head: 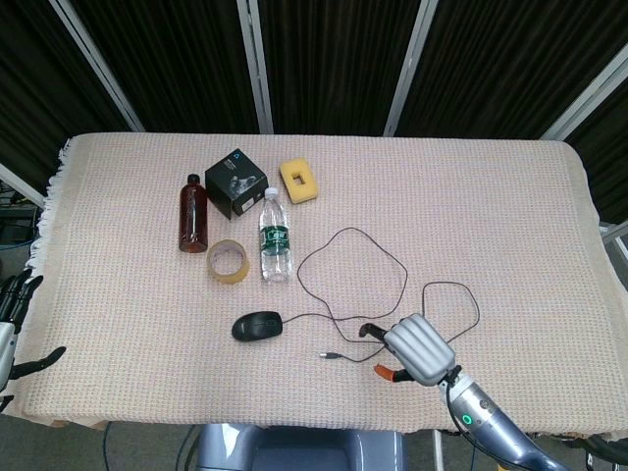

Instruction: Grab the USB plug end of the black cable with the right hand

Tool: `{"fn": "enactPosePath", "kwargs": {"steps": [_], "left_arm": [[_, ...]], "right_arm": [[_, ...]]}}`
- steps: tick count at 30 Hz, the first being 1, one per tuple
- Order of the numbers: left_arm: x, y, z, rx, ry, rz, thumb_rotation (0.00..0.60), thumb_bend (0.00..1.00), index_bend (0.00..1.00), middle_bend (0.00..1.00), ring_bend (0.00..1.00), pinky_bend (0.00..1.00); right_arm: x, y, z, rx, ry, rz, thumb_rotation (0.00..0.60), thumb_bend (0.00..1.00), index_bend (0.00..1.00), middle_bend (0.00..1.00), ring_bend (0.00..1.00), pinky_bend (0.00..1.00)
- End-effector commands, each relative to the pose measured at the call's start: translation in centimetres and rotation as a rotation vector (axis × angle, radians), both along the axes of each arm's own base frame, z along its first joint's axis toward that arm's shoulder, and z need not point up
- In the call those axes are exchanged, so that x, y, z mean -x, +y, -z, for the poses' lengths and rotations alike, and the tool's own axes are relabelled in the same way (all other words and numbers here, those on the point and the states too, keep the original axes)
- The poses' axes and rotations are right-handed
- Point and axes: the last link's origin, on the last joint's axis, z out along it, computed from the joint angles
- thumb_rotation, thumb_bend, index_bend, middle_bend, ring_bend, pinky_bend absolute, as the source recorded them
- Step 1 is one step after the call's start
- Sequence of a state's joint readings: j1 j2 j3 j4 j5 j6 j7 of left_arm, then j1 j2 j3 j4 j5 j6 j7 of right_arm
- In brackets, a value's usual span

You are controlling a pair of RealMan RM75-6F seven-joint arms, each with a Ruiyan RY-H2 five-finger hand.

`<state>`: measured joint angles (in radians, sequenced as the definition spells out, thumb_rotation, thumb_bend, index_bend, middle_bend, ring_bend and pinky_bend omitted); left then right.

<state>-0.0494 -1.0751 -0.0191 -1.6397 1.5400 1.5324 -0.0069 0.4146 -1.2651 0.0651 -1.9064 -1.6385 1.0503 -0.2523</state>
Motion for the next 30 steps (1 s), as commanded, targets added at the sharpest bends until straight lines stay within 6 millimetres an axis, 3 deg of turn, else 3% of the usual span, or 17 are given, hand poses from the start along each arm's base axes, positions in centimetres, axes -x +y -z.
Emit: {"fn": "enactPosePath", "kwargs": {"steps": [1,15,30], "left_arm": [[0.0,0.0,0.0,0.001,-0.002,0.000,0.600,0.07,0.04,0.00,0.00,0.00],[0.0,0.0,0.0,0.008,-0.012,0.001,0.600,0.07,0.05,0.00,0.00,0.00],[0.0,0.1,0.1,0.013,-0.016,-0.004,0.600,0.07,0.05,0.00,0.00,0.00]], "right_arm": [[-0.7,0.0,2.2,-0.033,0.006,0.021,0.600,0.19,0.37,1.00,1.00,0.82],[0.0,-1.4,6.1,-0.024,0.060,0.128,0.600,0.22,0.39,1.00,1.00,0.82],[-0.7,-0.9,10.3,-0.069,0.091,0.193,0.600,0.28,0.43,1.00,1.00,0.82]]}}
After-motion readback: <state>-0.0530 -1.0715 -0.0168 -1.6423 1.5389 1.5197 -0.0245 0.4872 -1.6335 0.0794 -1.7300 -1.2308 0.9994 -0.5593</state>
